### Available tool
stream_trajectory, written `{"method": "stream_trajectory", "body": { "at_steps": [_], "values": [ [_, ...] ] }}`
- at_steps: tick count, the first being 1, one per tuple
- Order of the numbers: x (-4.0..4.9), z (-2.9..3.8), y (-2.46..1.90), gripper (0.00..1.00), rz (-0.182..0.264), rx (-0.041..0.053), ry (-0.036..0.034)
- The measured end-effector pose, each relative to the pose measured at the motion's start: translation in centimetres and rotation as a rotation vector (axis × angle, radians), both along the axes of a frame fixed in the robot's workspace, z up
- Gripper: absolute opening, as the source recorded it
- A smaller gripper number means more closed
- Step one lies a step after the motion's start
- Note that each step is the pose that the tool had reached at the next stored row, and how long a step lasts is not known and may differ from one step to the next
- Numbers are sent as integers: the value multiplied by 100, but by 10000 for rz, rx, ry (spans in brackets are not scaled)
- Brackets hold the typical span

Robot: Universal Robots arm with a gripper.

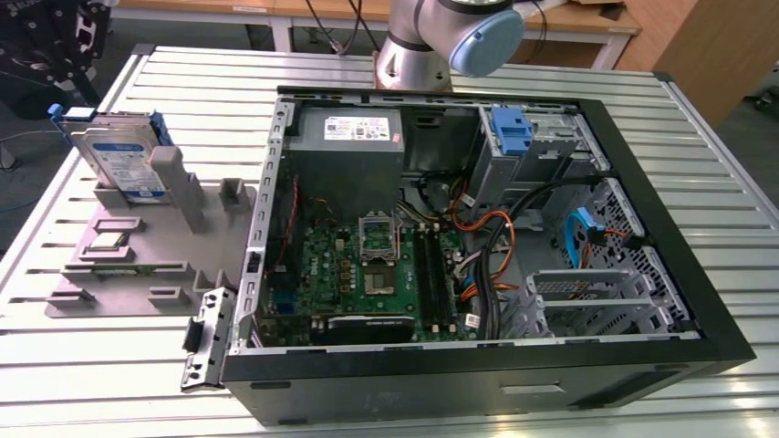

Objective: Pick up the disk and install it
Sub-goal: 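Pick up the disk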

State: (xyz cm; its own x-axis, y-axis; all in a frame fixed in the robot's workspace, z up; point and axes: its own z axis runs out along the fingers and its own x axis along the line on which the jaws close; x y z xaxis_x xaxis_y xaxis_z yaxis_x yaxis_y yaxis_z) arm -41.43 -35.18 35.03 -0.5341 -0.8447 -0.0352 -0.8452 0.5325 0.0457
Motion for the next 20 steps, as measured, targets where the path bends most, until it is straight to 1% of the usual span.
{"method": "stream_trajectory", "body": {
  "at_steps": [2,6,20],
  "values": [
    [0,0,0,11,161,0,-1],
    [0,-2,0,11,658,0,-1],
    [0,-21,0,11,3099,2,-1]
  ]
}}
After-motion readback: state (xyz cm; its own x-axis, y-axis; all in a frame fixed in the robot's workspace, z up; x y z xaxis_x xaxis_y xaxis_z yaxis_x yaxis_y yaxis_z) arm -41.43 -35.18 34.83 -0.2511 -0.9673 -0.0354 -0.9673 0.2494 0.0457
